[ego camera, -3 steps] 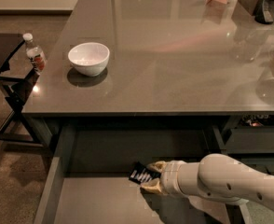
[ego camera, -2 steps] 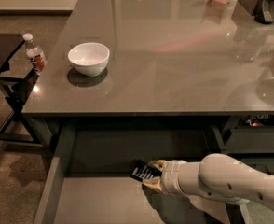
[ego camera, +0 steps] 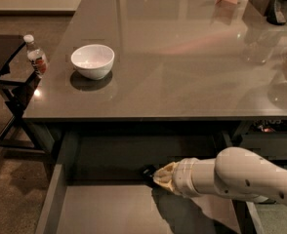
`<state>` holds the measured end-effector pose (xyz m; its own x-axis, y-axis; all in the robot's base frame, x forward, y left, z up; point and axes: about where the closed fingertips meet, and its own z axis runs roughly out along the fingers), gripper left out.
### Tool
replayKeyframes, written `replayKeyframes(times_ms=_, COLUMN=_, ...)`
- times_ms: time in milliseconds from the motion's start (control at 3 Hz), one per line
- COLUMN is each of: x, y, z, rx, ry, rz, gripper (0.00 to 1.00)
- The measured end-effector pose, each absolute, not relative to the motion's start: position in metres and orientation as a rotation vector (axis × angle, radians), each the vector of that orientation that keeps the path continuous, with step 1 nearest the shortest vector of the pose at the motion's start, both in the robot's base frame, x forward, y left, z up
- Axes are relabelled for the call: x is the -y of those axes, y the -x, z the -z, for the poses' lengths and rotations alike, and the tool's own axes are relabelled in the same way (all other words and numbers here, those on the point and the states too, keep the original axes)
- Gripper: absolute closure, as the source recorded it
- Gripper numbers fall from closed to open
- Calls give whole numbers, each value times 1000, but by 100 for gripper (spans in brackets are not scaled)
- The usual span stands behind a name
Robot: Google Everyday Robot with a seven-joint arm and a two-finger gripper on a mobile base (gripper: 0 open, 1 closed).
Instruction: Pick rxbar blueberry from top drawer and place on counter
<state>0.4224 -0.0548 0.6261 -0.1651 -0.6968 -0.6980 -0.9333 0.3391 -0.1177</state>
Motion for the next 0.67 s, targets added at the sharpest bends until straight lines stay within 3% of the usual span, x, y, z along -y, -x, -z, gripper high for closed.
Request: replayKeyframes(times_ms=667, x=80, y=-402, z=-723, rx=-1858, ry=1471, rz=-421, gripper=100)
